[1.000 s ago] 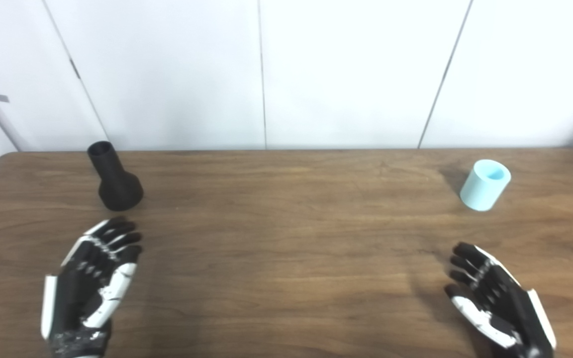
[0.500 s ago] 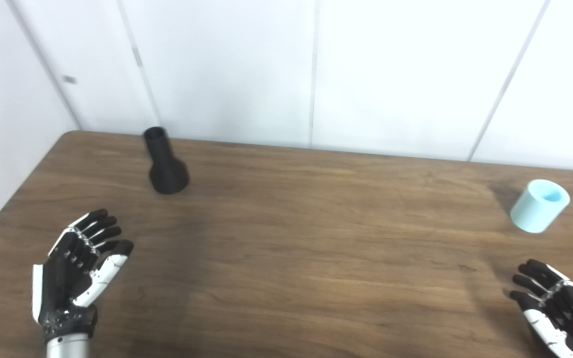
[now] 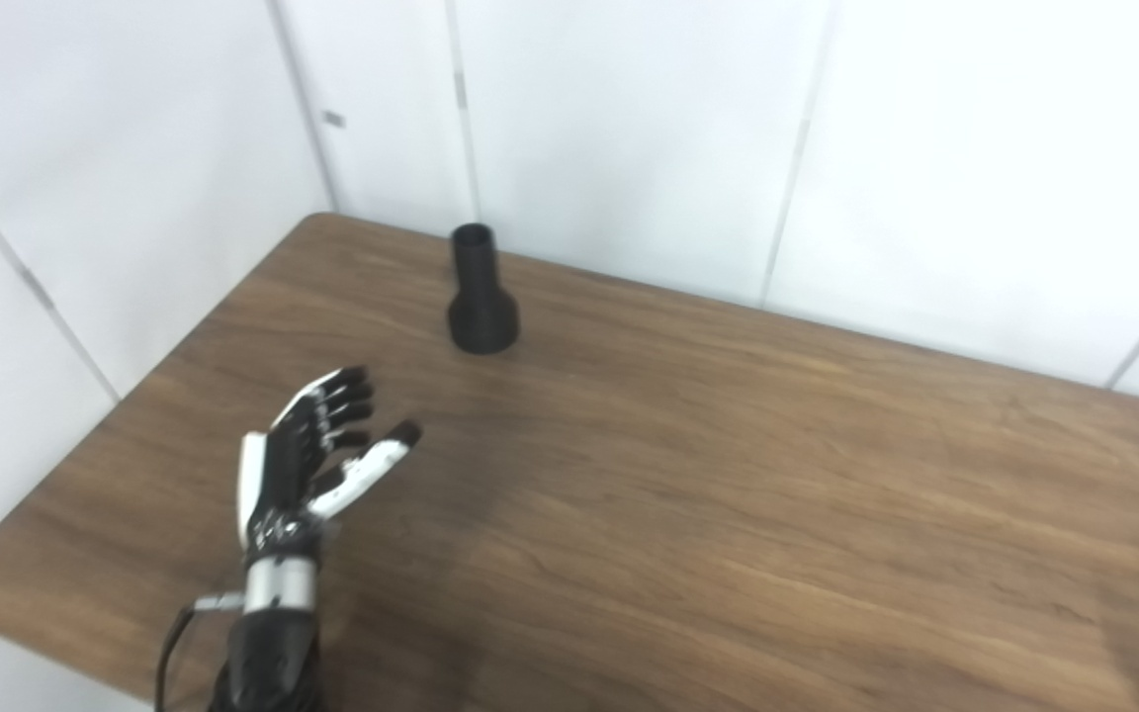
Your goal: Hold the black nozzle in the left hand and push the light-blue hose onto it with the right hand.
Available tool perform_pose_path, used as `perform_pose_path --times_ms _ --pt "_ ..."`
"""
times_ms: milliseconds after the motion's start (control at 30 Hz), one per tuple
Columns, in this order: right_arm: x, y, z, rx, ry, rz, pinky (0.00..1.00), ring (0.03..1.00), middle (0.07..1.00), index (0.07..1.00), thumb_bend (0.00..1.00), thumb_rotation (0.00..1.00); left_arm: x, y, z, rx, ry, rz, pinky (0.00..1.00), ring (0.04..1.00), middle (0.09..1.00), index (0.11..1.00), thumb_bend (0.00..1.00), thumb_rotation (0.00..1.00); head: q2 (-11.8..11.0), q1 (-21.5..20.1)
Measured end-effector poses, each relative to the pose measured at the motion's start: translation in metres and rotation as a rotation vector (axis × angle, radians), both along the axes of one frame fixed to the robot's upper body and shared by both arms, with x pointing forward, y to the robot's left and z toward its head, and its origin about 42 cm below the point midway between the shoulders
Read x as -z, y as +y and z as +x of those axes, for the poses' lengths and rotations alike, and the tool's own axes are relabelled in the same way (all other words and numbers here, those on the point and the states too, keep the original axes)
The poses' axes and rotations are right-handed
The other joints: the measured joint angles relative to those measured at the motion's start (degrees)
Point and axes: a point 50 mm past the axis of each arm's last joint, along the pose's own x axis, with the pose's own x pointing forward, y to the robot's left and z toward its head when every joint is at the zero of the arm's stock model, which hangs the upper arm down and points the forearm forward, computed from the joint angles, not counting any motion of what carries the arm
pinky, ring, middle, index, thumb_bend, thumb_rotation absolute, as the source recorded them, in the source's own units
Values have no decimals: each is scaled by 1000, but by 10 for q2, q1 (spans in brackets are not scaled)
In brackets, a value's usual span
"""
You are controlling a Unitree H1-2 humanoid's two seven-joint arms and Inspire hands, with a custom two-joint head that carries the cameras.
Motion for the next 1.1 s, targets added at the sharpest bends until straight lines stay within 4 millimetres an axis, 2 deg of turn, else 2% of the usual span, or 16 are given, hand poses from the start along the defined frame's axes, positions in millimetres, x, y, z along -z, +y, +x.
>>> perform_pose_path --times_ms 200,333,633,900,1100 --pt "-1 -11 8 15 -13 0 620 726 745 708 353 388 1 4 24 30 117 39 851 888 900 924 1000 415 -4 20" --pt "0 -18 13 28 -15 -7 609 717 737 696 351 345 -2 9 41 40 144 55 891 934 936 954 1000 381 -9 32" --pt "-1 -22 16 29 -29 -15 596 701 721 676 348 314 -1 35 76 52 179 110 886 960 977 992 1000 398 -15 33" --pt "-1 -22 16 28 -35 -17 594 692 711 666 360 337 -4 42 105 49 236 172 857 939 955 975 1000 393 -20 26" --pt "-1 -21 16 25 -37 -21 586 680 699 655 345 315 -7 50 126 70 305 204 872 939 954 984 1000 405 -26 19"
